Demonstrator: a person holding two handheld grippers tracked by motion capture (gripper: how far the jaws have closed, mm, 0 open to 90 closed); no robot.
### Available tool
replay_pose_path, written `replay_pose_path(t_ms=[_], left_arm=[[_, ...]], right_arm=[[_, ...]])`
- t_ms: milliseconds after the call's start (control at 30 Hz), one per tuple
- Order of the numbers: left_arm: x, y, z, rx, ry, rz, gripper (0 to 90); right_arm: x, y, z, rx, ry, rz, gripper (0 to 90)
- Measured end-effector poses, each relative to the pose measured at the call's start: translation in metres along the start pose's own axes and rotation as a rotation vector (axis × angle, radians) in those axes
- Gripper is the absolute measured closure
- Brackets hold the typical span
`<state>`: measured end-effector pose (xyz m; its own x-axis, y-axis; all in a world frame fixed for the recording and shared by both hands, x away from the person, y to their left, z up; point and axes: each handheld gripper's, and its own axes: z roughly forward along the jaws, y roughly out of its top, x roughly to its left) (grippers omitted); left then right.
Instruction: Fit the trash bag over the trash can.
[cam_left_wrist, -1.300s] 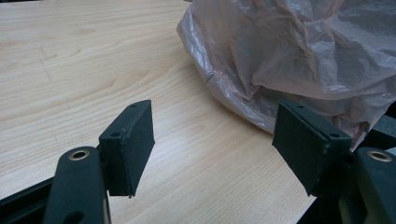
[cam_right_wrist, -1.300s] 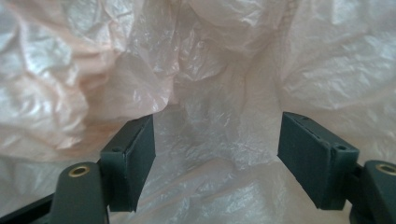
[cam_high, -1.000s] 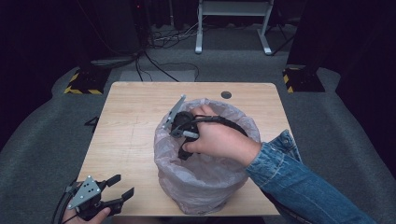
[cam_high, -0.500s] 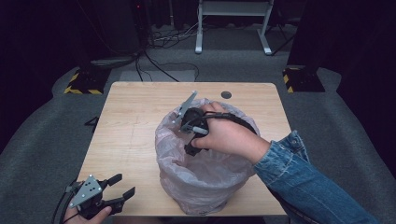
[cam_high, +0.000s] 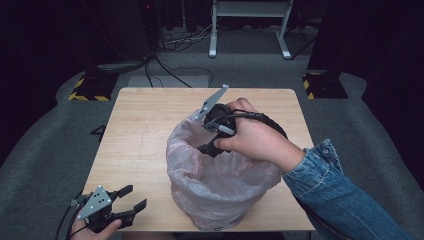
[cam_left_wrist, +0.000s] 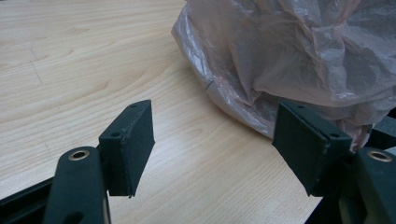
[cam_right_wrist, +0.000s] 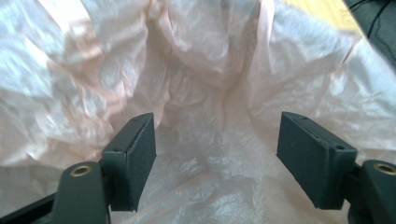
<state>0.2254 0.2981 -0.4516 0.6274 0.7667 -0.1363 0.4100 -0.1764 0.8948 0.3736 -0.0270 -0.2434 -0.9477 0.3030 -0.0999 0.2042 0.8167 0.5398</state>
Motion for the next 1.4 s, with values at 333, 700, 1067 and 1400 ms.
replay_pose_path(t_ms=[333,700,1067,1400], left_arm=[[0.0,-0.001,-0.002,-0.004,0.002,0.0,29.3],[0.001,-0.001,-0.003,-0.002,0.005,-0.002,29.3],[0.001,-0.001,0.0,0.004,0.003,0.0,29.3],[0.001,-0.001,0.004,0.008,-0.004,-0.004,29.3]], right_arm=[[0.037,0.023,0.027,0.029,0.055,-0.085,28.9],[0.017,0.012,0.011,0.013,0.028,-0.032,28.2],[0.004,0.002,-0.029,-0.116,-0.002,0.004,27.9],[0.004,-0.023,-0.055,-0.191,-0.037,0.017,26.1]])
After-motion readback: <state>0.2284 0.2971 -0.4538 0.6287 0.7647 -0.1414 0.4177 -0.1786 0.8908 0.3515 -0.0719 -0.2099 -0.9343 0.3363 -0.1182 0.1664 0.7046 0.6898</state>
